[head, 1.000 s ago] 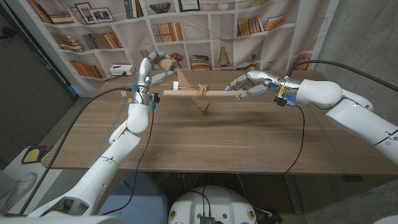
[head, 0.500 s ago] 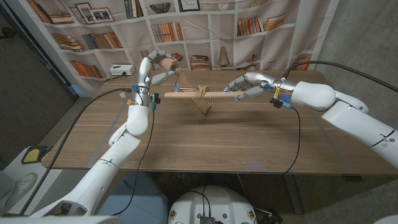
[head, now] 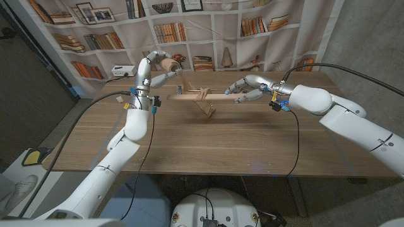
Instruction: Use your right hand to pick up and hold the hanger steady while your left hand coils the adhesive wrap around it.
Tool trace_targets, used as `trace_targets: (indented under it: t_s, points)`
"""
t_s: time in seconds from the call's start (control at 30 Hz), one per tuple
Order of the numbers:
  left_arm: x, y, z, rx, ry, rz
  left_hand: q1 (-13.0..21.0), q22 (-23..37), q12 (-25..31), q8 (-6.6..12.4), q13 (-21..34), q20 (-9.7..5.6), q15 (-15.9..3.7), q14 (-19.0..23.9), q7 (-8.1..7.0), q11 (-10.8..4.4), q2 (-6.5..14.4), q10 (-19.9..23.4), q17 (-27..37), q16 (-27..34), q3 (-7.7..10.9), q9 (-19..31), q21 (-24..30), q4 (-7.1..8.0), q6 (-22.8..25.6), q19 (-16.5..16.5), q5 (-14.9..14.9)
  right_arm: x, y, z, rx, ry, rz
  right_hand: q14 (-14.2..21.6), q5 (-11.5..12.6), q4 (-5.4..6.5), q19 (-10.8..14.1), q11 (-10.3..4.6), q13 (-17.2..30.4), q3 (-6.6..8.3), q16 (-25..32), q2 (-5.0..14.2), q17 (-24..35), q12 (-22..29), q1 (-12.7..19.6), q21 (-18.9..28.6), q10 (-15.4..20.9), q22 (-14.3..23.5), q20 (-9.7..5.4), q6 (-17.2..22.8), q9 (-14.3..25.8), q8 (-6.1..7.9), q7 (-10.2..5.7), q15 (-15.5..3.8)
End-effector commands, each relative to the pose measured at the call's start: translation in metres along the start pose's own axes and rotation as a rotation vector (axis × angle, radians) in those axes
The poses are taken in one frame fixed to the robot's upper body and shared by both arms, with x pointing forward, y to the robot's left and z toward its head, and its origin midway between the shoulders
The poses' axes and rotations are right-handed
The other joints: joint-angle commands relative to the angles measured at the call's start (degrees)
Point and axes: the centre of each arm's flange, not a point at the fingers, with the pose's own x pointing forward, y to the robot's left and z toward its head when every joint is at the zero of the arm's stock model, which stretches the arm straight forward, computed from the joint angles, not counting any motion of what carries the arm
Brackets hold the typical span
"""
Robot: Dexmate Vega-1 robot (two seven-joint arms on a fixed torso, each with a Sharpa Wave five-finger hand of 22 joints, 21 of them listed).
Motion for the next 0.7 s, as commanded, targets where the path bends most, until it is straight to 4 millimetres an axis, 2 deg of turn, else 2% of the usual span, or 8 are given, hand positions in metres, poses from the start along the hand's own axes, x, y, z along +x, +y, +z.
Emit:
trace_targets:
  t_s: [0.03,0.7]
  points:
    - [-0.007,0.016,0.014,-0.092,-0.044,0.045,19.0,0.2,0.4,0.31,0.3,-0.17,-9.82,9.5,-0.13,0.09,19.6,-0.1,3.6,0.3,0.53,0.1,0.2,-0.01,0.0,0.2,-0.1,0.011,0.022,0.016,0.007,0.006,-0.028,6.4,0.2,1.13,-0.2,-5.22,9.5,0.81,0.3,1.68,0.2,0.2,1.1,0.4,5.8,0.1,-5.05,0.1,0.2,0.04,-0.25,-12.52]
    - [-0.022,0.019,0.013,-0.159,-0.045,0.017,18.9,0.2,0.5,0.45,0.0,-0.2,-9.81,9.5,-0.17,0.04,19.5,-0.1,3.6,0.4,0.54,0.0,0.3,-0.03,-0.1,0.3,-0.1,0.023,0.028,0.011,0.02,0.061,-0.096,6.5,0.2,1.12,-0.3,-5.18,9.6,0.8,0.3,1.69,0.2,0.1,1.1,0.5,5.7,0.1,-4.9,0.1,0.2,0.03,-0.17,-12.54]
